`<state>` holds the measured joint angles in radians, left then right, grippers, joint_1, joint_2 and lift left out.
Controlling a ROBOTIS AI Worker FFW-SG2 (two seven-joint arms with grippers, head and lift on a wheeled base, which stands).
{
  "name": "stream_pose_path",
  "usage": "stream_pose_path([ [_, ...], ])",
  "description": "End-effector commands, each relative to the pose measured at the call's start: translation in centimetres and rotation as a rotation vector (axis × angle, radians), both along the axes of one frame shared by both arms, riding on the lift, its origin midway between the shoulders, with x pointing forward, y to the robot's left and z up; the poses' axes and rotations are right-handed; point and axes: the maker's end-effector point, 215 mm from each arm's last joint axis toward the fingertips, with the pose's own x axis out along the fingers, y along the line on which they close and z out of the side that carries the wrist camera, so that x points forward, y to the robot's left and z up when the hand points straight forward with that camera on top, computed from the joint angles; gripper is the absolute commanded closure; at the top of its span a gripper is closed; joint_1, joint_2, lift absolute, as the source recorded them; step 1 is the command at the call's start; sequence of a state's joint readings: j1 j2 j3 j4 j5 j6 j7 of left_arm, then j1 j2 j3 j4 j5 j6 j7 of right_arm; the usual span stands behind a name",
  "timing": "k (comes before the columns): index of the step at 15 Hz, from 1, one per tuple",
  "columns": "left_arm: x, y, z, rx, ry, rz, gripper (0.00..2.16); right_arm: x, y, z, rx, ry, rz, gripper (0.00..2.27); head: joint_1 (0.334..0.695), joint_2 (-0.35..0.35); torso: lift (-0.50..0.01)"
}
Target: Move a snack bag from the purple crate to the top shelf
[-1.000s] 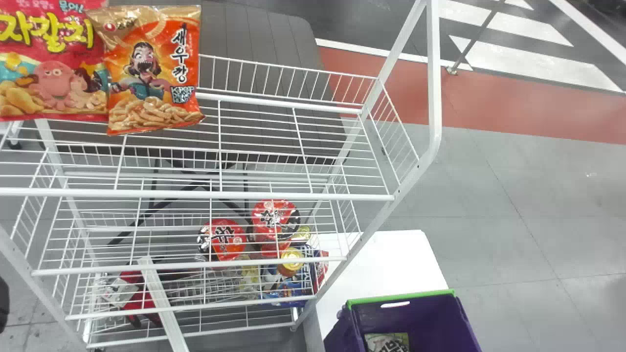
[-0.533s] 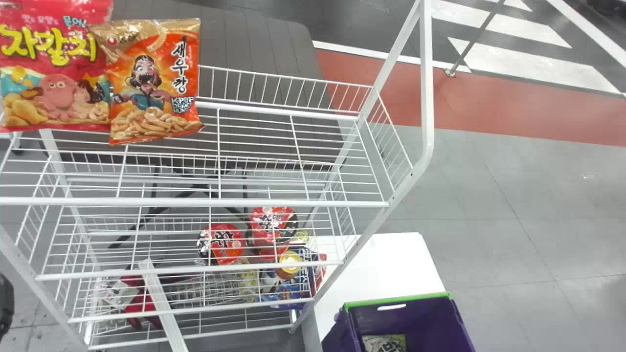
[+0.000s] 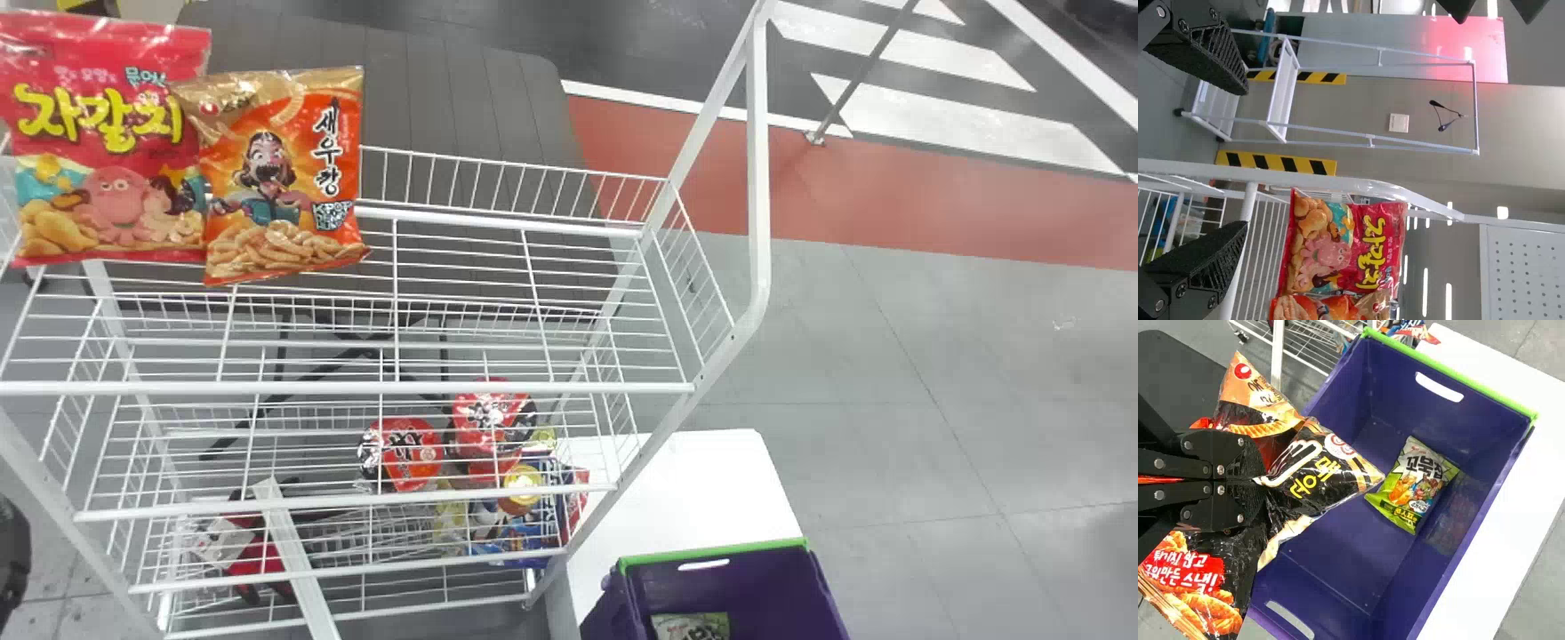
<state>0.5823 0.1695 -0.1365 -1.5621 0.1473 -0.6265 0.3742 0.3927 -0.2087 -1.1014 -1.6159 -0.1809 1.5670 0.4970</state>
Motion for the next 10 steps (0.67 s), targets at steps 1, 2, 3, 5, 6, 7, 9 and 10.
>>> stream_pose_path([
  [1,0.0,0.0,-0.1,0.001,0.003,0.000,0.12,-0.2,0.3,-0.2,0.010,0.005,-0.004,2.26,0.695,-0.350,0.008],
  [2,0.0,0.1,-0.1,0.002,0.002,0.001,0.12,-0.2,0.4,-0.3,0.012,0.006,-0.002,2.26,0.695,-0.350,0.009],
  [3,0.0,0.1,-0.1,0.002,0.002,0.001,0.12,-0.2,0.6,-0.4,0.016,0.007,0.000,2.26,0.695,-0.350,0.009],
  [5,0.0,0.2,-0.1,0.002,0.002,0.003,0.12,0.0,1.0,-0.5,0.024,0.000,0.000,2.26,0.695,-0.350,0.009],
  [6,0.0,0.2,-0.1,0.002,0.002,0.003,0.12,0.3,1.2,-0.4,0.035,-0.017,-0.005,2.26,0.695,-0.350,0.009],
  [7,0.0,0.2,-0.1,0.001,0.002,0.004,0.12,1.0,1.2,-0.1,0.040,-0.052,-0.005,2.26,0.695,-0.350,0.009],
  [9,0.2,0.2,-0.1,0.000,0.002,0.005,0.12,4.1,1.8,0.9,0.057,-0.206,-0.001,2.26,0.695,-0.350,0.007],
  [10,0.2,0.1,-0.1,0.000,0.002,0.003,0.12,5.6,2.8,1.9,0.083,-0.278,0.000,2.26,0.695,-0.350,0.007],
])
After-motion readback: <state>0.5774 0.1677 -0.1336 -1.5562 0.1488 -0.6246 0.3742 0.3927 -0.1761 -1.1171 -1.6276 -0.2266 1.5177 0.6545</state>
